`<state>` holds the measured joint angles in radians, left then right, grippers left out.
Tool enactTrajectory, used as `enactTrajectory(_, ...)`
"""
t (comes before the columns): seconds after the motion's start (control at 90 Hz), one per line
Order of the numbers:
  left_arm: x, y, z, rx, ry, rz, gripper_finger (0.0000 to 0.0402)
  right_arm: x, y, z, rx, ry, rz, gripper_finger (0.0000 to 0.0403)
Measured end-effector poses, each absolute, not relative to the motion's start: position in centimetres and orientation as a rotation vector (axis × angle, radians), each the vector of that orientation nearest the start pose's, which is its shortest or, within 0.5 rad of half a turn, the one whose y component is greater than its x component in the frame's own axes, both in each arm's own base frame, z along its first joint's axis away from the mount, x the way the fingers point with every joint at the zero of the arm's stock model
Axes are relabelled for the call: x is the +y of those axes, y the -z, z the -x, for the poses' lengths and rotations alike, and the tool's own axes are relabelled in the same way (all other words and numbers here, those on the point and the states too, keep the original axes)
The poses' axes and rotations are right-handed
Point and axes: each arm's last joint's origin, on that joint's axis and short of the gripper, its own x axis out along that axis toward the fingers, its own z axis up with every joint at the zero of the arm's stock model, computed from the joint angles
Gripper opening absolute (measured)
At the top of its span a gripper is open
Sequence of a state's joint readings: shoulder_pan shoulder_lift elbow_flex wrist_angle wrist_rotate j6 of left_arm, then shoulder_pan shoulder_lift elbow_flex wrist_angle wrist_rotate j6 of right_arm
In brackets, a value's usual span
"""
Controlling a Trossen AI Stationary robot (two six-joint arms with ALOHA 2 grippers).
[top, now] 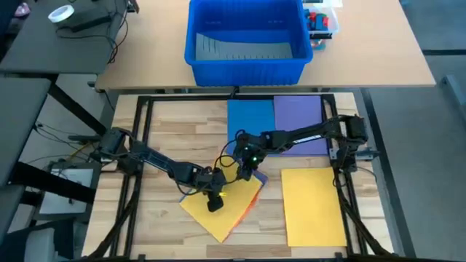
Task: Organize paper
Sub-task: Stack the yellow paper on top of the other yellow papers
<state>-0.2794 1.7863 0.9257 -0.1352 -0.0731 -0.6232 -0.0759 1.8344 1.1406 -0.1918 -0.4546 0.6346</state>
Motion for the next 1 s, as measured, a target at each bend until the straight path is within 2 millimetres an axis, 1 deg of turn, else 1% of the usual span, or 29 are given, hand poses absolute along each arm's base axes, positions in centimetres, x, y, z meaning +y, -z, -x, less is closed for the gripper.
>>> enactTrajectory(0.067, -9.0, -13.4, -32.2, 0.993, -0.115, 0.391, 0.0, -1.9, -17.6, -37.5, 0.942, -0.043, -0.834, 0.0173)
enactTrajectory(0.222, -9.1, -13.4, -32.3, 0.989, -0.109, 0.389, 0.0, -1.8, -17.6, -37.3, 0.964, -0.029, -0.866, 0.0173)
enactTrajectory(0.3, -9.1, -13.4, -32.3, 0.989, -0.109, 0.392, 0.0, -1.7, -18.5, -36.9, 0.965, -0.036, -0.901, 0.0173)
enactTrajectory(0.411, -9.1, -13.4, -32.3, 0.989, -0.108, 0.392, 0.0, -1.9, -20.7, -36.8, 0.904, -0.063, -0.9, 0.0173)
enactTrajectory(0.478, -9.1, -13.4, -32.3, 0.989, -0.105, 0.393, 0.0, -1.9, -21.1, -36.9, 0.885, -0.068, -0.896, 0.0173)
enactTrajectory(0.544, -9.1, -13.4, -32.3, 0.989, -0.104, 0.394, 0.0, -1.9, -20.8, -36.9, 0.899, -0.06, -0.898, 0.0173)
enactTrajectory(0.611, -9.0, -13.4, -32.3, 0.988, -0.105, 0.394, 0.0, -1.8, -19.8, -37.2, 0.925, -0.051, -0.905, 0.0173)
enactTrajectory(0.7, -9.0, -13.4, -32.3, 0.987, -0.105, 0.395, 0.0, -1.2, -18.4, -37.6, 0.966, -0.042, -0.905, 0.0173)
enactTrajectory(0.811, -9.0, -13.5, -32.3, 0.988, -0.104, 0.396, 0.0, -0.4, -17.1, -38.2, 0.979, -0.053, -0.891, 0.0173)
enactTrajectory(0.922, -9.0, -13.5, -32.3, 0.987, -0.106, 0.401, 0.0, -0.3, -16.8, -38.3, 0.973, -0.038, -0.864, 0.0168)
enactTrajectory(1.0, -9.0, -13.5, -32.3, 0.986, -0.107, 0.403, 0.0, -0.6, -16.9, -38.3, 0.959, -0.037, -0.829, 0.0148)
